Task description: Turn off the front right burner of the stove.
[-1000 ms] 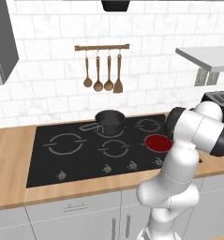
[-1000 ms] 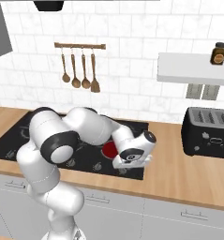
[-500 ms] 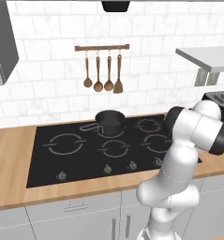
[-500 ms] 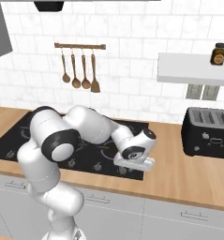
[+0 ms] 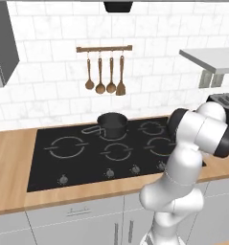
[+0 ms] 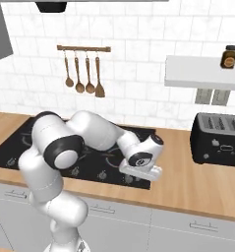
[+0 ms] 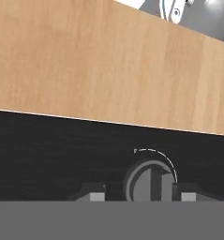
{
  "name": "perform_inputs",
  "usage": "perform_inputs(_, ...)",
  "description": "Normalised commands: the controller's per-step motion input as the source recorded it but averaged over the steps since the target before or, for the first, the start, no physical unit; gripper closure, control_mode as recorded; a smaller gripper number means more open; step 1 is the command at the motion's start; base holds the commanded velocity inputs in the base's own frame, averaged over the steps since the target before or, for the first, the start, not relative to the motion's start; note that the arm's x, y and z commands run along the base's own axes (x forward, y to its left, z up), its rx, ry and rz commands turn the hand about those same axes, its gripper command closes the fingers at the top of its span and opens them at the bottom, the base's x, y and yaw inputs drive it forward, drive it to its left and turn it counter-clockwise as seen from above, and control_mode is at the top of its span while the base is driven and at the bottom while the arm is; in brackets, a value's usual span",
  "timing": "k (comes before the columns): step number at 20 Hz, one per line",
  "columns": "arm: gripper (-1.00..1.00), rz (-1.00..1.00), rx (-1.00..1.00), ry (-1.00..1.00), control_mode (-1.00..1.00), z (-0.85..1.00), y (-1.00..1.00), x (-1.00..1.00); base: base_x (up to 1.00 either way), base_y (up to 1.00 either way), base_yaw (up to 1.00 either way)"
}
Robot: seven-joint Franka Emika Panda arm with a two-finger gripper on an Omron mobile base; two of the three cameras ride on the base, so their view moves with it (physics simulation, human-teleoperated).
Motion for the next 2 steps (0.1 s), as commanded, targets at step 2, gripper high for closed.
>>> perform_inputs(2,1.00,0.00,0.00,0.01,-1.00,0.00,0.00,0.08,0.00,0.00,0.00)
